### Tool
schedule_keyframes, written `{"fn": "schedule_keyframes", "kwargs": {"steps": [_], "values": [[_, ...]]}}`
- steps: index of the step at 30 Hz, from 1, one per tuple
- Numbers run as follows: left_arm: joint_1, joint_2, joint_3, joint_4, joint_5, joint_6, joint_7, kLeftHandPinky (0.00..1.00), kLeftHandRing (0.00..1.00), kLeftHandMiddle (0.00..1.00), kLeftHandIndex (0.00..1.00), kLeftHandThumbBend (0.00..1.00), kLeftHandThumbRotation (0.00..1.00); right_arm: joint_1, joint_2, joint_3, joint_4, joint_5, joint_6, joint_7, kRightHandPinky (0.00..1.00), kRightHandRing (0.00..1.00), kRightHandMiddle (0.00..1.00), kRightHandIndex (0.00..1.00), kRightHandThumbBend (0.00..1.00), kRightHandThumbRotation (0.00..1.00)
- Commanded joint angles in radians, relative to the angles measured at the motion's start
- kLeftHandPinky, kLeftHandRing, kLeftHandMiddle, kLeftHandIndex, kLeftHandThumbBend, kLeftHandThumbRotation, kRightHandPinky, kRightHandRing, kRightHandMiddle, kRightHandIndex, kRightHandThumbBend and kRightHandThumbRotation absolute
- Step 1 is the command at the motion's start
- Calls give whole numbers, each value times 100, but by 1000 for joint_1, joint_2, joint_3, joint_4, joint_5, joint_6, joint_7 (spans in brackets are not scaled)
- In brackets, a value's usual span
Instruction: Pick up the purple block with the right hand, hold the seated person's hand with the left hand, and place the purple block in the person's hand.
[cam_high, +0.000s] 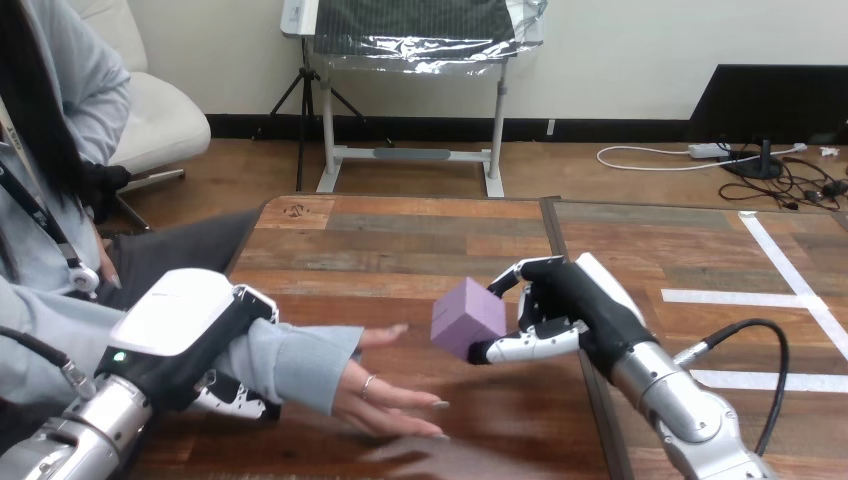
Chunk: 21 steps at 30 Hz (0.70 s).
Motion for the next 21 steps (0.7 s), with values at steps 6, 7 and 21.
{"fn": "schedule_keyframes", "kwargs": {"steps": [6, 7, 21], "values": [[-38, 17, 61, -125, -51, -7, -8, 24, 24, 29, 30, 85, 0, -99, 28, 12, -17, -3, -5, -1, 6, 10, 13, 12, 57, 0], [-39, 16, 62, -128, -53, -4, -12, 24, 24, 29, 30, 84, 0, -97, 31, 14, -18, -2, -4, 2, 6, 10, 14, 13, 59, 0], [-49, 2, 74, -155, -78, -3, -45, 24, 24, 29, 29, 88, 0, -80, 57, 43, -58, -18, 32, 12, 6, 10, 15, 13, 57, 0]]}}
